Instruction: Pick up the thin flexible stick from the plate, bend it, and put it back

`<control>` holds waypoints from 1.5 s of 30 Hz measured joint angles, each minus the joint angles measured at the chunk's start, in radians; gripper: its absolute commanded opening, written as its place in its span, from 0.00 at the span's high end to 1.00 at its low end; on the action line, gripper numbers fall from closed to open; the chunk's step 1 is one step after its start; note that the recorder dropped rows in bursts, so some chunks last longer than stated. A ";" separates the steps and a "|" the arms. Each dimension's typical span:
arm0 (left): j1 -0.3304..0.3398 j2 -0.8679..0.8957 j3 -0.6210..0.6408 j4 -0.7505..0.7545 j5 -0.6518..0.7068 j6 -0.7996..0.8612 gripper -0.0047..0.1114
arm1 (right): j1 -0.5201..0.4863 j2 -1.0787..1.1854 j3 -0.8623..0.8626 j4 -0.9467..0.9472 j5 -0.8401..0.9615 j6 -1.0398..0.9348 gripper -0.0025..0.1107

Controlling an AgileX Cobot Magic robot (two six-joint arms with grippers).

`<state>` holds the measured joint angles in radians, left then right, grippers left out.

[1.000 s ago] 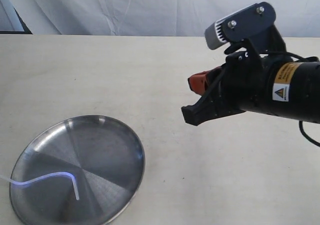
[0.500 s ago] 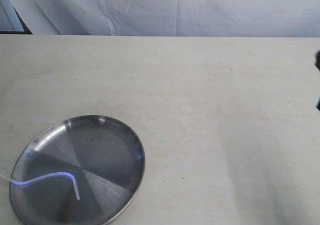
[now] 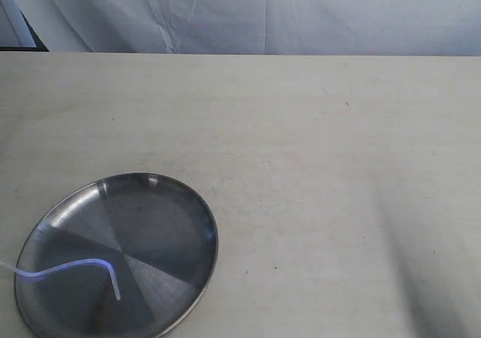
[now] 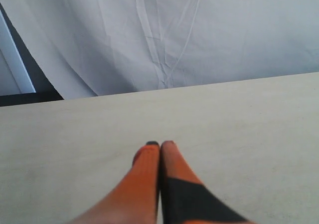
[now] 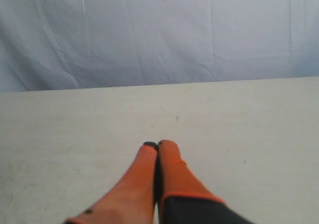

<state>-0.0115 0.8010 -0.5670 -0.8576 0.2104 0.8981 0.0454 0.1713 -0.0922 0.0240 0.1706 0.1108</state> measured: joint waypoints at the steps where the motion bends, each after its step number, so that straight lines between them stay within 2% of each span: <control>1: 0.000 0.000 0.000 0.000 0.000 0.000 0.96 | 0.000 -0.002 0.009 -0.005 0.002 0.000 0.98; 8: 0.000 0.000 0.000 0.000 0.000 0.000 0.96 | -0.005 -0.058 0.085 0.000 0.020 -0.036 0.98; 18: 0.000 0.000 0.000 0.000 0.000 0.000 0.96 | -0.029 -0.124 0.091 0.011 0.124 -0.075 0.98; 36: 0.000 -0.006 0.000 0.000 0.000 0.000 0.96 | -0.029 -0.126 0.091 0.011 0.140 -0.084 0.98; 43: 0.000 -0.237 0.008 0.000 0.017 0.000 0.96 | -0.029 -0.126 0.091 0.011 0.140 -0.084 0.98; 45: 0.006 -0.282 0.022 0.054 0.059 -0.044 0.96 | -0.029 -0.126 0.091 0.011 0.140 -0.084 0.98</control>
<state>-0.0059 0.5188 -0.5450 -0.8035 0.2693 0.8539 0.0166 0.0448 -0.0016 0.0349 0.3102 0.0265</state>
